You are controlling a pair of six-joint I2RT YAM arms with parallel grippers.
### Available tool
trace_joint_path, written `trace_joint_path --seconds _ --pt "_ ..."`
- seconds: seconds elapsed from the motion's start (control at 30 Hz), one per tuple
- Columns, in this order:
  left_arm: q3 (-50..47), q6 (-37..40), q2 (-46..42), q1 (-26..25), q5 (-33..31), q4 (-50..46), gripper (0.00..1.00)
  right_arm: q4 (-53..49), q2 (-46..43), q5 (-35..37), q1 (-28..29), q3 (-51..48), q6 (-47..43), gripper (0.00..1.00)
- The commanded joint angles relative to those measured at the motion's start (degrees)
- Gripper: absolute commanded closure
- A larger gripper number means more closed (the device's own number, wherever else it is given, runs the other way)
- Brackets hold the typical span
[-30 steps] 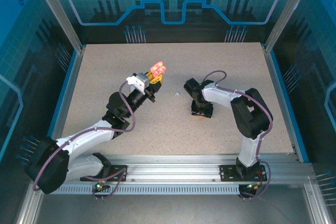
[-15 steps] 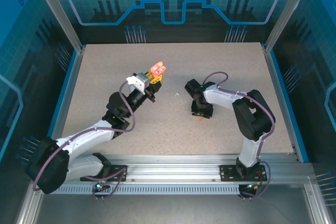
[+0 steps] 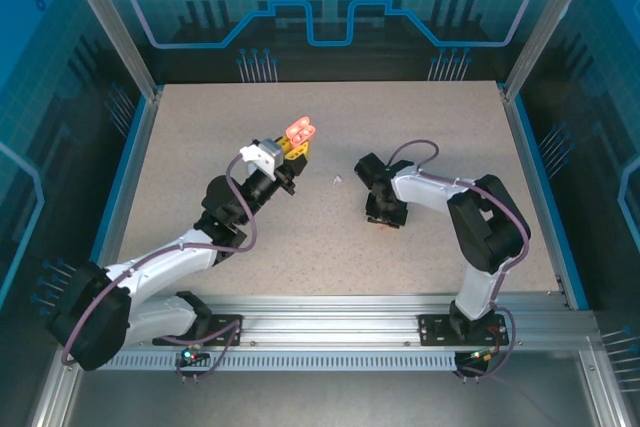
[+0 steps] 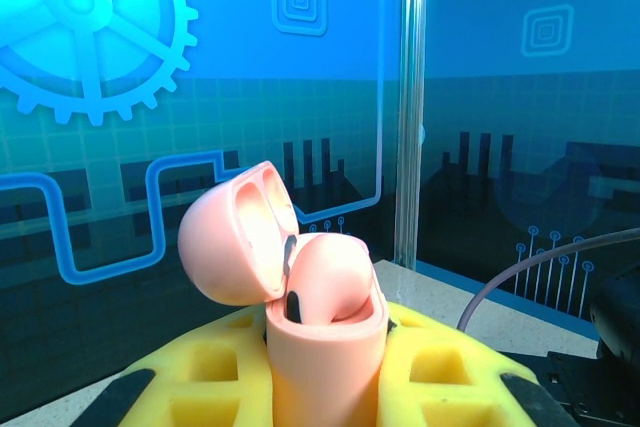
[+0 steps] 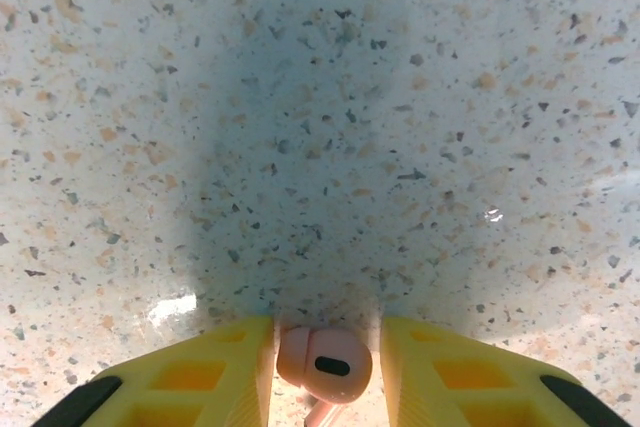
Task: Insert the wireless bluetooth earbuds into the charging case
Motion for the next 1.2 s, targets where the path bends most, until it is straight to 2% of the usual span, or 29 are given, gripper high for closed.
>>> trace_joint_path --seconds 0.0,0.5,0.8,1.17 --pt "0.55 0.69 -1.11 -0.22 -0.20 1.67 1.00 -2.54 -2.02 -0.32 -0.02 -1.55 0.35 0.68" --pt "0.72 0.18 -0.69 -0.34 -0.12 1.43 1.00 -1.55 -3.33 0.25 -0.15 -1.49 -1.51 0.69" --pt "0.94 0.09 -0.65 -0.34 -0.10 1.35 1.00 -1.07 -1.61 -0.10 -0.19 -1.77 -1.88 0.63" --pt "1.21 0.12 -0.43 -0.27 -0.11 1.22 1.00 -0.15 -0.17 -0.61 -0.37 -2.51 -2.69 0.66"
